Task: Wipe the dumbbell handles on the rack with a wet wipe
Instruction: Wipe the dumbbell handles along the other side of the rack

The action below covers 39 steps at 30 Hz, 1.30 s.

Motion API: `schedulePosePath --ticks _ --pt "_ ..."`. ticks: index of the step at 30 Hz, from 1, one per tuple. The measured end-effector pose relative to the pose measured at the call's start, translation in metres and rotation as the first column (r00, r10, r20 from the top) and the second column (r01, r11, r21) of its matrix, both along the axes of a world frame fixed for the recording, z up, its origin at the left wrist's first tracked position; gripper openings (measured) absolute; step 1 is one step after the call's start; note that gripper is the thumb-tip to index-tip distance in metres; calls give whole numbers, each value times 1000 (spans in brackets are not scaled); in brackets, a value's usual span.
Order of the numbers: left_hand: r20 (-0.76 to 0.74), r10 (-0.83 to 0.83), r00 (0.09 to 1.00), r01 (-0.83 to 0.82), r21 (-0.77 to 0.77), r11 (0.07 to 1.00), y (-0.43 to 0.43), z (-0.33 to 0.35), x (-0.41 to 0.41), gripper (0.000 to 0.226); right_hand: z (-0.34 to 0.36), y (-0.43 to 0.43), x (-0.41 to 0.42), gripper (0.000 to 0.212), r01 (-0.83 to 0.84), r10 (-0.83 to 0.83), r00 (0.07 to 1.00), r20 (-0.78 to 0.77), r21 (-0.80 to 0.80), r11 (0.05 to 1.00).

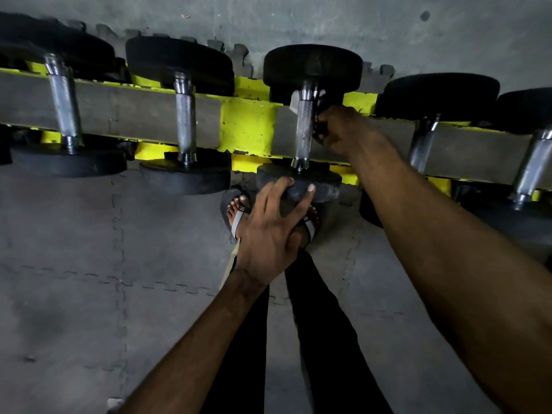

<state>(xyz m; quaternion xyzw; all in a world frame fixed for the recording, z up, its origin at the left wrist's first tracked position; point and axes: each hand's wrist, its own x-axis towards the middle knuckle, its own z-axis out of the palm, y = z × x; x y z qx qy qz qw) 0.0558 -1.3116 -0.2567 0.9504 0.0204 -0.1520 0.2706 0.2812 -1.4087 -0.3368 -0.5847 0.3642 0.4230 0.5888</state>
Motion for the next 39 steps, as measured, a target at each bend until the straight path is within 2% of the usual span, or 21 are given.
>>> schedulePosePath --ticks 3,6,8,10,14,16,19,21,24,26,29,33,37,39 --pt "-15 10 1000 -10 10 1000 -2 0 -1 83 -1 -3 -3 36 -169 169 986 4 19 985" --pt "-16 9 1000 -9 0 1000 -2 3 -1 84 1 -8 -7 35 -384 383 923 32 13 923" --pt "6 3 1000 -3 -19 1000 -1 4 0 83 8 -12 -12 29 -574 573 818 55 -6 819" --pt "21 9 1000 -8 -35 999 -1 6 1 81 14 -16 -20 18 -705 712 700 64 -100 702" --pt "-1 37 999 -37 -41 998 -2 6 -1 83 21 -20 -29 26 -787 834 544 96 -287 546" --pt "10 36 999 -36 -49 998 -3 3 -1 81 25 -25 -32 21 -778 852 512 106 -362 513" --pt "24 48 999 -47 -47 998 -3 1 -2 78 28 -34 -40 10 -652 763 634 131 -442 617" --pt "32 60 998 -58 -48 997 -5 0 -2 78 34 -37 -44 15 -592 732 662 165 -483 645" --pt "36 49 998 -48 -44 998 -4 -2 -2 80 46 -29 -51 28 -556 783 595 182 -611 564" --pt "27 34 999 -33 -46 998 -2 -2 -3 80 46 -21 -59 35 -496 785 595 171 -691 526" --pt "18 23 1000 -22 -42 999 -1 -2 -3 80 42 -15 -67 39 -420 722 674 158 -722 550" --pt "39 26 999 -25 -43 999 -5 -3 -5 79 44 -18 -75 34 -369 682 701 207 -713 596" --pt "6 98 995 -98 -41 994 -14 3 -6 82 49 -22 -79 30 -369 736 620 271 -727 579" --pt "14 132 991 -132 -26 991 -26 8 -7 82 57 -32 -77 21 -398 738 597 314 -683 612"
